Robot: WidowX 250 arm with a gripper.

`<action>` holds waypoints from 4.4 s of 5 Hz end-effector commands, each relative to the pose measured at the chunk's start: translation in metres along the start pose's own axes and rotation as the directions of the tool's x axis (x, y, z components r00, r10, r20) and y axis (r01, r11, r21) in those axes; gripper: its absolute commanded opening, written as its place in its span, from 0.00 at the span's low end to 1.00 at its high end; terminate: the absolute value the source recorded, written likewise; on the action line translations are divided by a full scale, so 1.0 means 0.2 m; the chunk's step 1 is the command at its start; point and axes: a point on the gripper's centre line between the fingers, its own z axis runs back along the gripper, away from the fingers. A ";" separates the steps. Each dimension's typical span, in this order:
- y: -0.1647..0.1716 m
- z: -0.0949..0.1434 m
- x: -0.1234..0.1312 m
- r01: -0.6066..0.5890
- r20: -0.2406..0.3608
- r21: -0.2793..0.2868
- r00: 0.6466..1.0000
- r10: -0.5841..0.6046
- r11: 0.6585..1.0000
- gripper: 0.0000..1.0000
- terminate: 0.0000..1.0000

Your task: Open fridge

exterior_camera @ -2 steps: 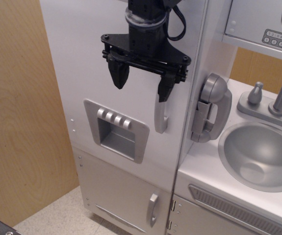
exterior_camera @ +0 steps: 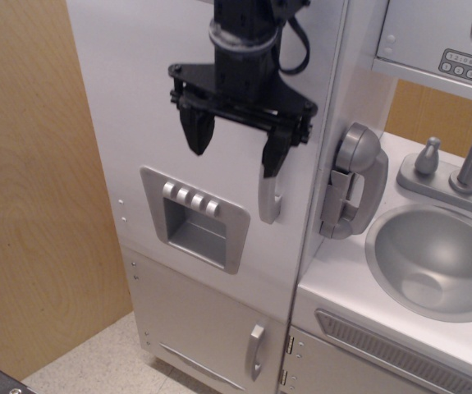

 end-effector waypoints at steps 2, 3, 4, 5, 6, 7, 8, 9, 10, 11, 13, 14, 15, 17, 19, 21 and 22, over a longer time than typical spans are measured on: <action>-0.13 -0.09 0.16 0.139 0.078 -0.036 0.988 -0.136 0.990 1.00 0.00; -0.17 -0.14 0.18 0.167 0.176 -0.058 0.972 -0.155 0.984 1.00 0.00; -0.17 -0.20 0.21 0.174 0.242 -0.029 0.957 -0.162 0.984 1.00 0.00; -0.16 -0.21 0.22 0.134 0.221 -0.042 0.968 -0.122 0.990 0.00 0.00; -0.14 -0.19 0.20 0.112 0.230 -0.043 0.968 -0.099 0.993 0.00 0.00; -0.09 -0.16 0.13 0.139 0.213 -0.044 0.969 -0.127 0.989 0.00 0.00; 0.00 -0.15 0.05 0.195 0.215 -0.028 0.959 -0.184 0.980 0.00 0.00; 0.07 -0.12 -0.05 0.280 0.230 -0.001 0.934 -0.272 0.960 0.00 0.00; 0.07 -0.13 -0.10 0.264 0.181 0.021 0.948 -0.263 0.964 1.00 0.00; 0.03 -0.16 -0.17 0.250 0.117 0.043 0.960 -0.253 0.967 1.00 0.00; -0.16 -0.19 -0.30 0.259 0.029 0.004 0.965 -0.259 0.966 1.00 0.00; -0.32 -0.19 -0.28 0.268 0.008 -0.061 0.963 -0.268 0.961 1.00 0.00; -0.45 -0.20 -0.19 0.275 0.005 -0.090 0.961 -0.276 0.957 1.00 0.00; -0.56 -0.18 0.02 0.279 0.068 -0.108 0.960 -0.273 0.954 1.00 0.00; -0.38 -0.14 0.09 0.240 0.068 -0.033 0.969 -0.237 0.970 1.00 0.00; -0.23 -0.09 0.00 0.214 0.044 -0.059 0.976 -0.212 0.975 1.00 0.00; -0.14 -0.04 -0.09 0.217 0.019 -0.059 0.976 -0.216 0.975 1.00 0.00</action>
